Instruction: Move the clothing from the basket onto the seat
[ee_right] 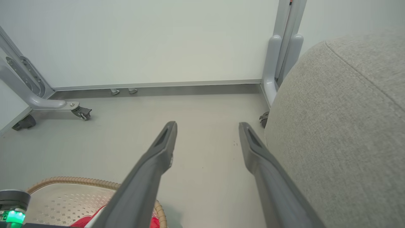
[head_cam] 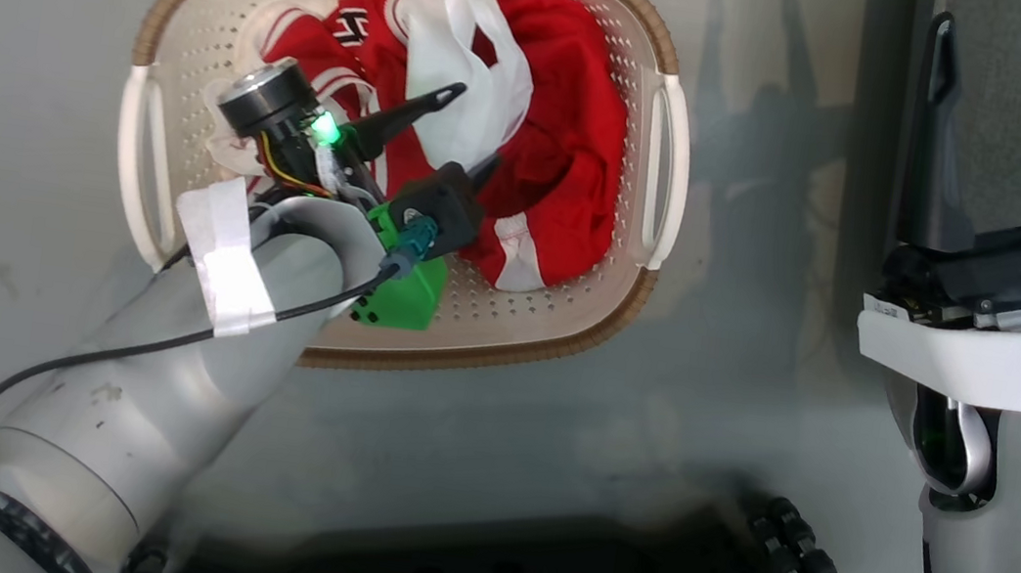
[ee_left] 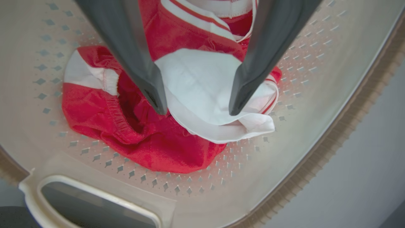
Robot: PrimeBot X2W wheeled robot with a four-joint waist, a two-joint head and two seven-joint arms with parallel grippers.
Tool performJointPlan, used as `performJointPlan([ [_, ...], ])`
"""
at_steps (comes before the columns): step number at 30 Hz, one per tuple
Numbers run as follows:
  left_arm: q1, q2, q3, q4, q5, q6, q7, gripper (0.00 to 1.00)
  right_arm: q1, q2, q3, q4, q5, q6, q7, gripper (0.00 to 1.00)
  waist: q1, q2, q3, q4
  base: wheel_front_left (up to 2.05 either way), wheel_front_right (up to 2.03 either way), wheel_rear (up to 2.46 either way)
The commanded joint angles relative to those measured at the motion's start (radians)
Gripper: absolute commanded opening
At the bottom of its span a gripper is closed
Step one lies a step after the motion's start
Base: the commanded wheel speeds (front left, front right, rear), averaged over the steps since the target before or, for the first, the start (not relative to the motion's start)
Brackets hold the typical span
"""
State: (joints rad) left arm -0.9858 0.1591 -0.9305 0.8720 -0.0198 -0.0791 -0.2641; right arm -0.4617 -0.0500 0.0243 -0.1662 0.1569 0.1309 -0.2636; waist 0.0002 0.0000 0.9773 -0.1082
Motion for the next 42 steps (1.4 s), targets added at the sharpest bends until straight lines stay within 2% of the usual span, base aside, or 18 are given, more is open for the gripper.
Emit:
performJointPlan([
  [1, -0.021, 0.014, -0.001, 0.014, 0.007, 0.005, -0.001, 1.00, -0.009, -0.001, -0.001, -0.010, 0.009, 0.000, -0.002, 1.00, -0.0002, 0.0000, 0.032, -0.025, 0.00, 0.00, 0.00],
  [4, -0.046, 0.018, -0.011, 0.047, 0.020, 0.014, -0.001, 1.00, -0.011, -0.001, -0.004, -0.018, 0.014, 0.000, -0.002, 1.00, -0.0002, 0.0000, 0.051, -0.033, 0.00, 0.00, 0.00],
  [10, -0.104, 0.011, -0.021, 0.120, 0.052, 0.088, -0.001, 1.00, -0.014, -0.001, -0.003, -0.025, 0.003, 0.000, -0.002, 1.00, -0.0002, 0.0000, 0.090, -0.035, 0.00, 0.00, 0.00],
  [22, -0.188, -0.015, -0.043, 0.261, 0.037, 0.051, 0.000, 1.00, -0.020, -0.001, 0.015, -0.037, 0.009, 0.000, -0.002, 1.00, -0.0002, 0.0000, 0.157, -0.050, 0.00, 0.00, 0.00],
  [23, -0.191, -0.014, -0.047, 0.266, 0.039, 0.051, 0.000, 0.43, -0.020, -0.001, 0.015, -0.036, 0.009, 0.000, -0.002, 1.00, -0.0002, 0.0000, 0.158, -0.050, 0.00, 0.00, 0.00],
  [24, -0.196, -0.016, -0.050, 0.269, 0.039, 0.053, 0.000, 0.00, -0.019, -0.001, 0.016, -0.035, 0.009, 0.000, -0.002, 1.00, -0.0002, 0.0000, 0.159, -0.050, 0.00, 0.00, 0.00],
  [33, -0.122, -0.002, -0.032, 0.214, -0.011, 0.070, 0.000, 0.00, -0.026, -0.002, 0.028, -0.002, 0.028, 0.000, -0.002, 1.00, -0.0002, 0.0000, 0.097, -0.037, 0.00, 0.00, 0.00],
  [36, -0.050, 0.004, -0.011, 0.142, -0.050, 0.059, 0.000, 0.00, -0.022, -0.001, 0.037, 0.021, 0.044, 0.000, -0.002, 1.00, -0.0002, 0.0000, 0.017, -0.030, 0.00, 0.00, 0.00],
  [42, 0.089, 0.017, 0.013, 0.018, -0.080, 0.086, 0.000, 0.00, 0.023, -0.002, 0.048, 0.056, 0.049, 0.000, -0.002, 1.00, -0.0002, 0.0000, -0.143, -0.012, 0.00, 0.00, 0.00],
])
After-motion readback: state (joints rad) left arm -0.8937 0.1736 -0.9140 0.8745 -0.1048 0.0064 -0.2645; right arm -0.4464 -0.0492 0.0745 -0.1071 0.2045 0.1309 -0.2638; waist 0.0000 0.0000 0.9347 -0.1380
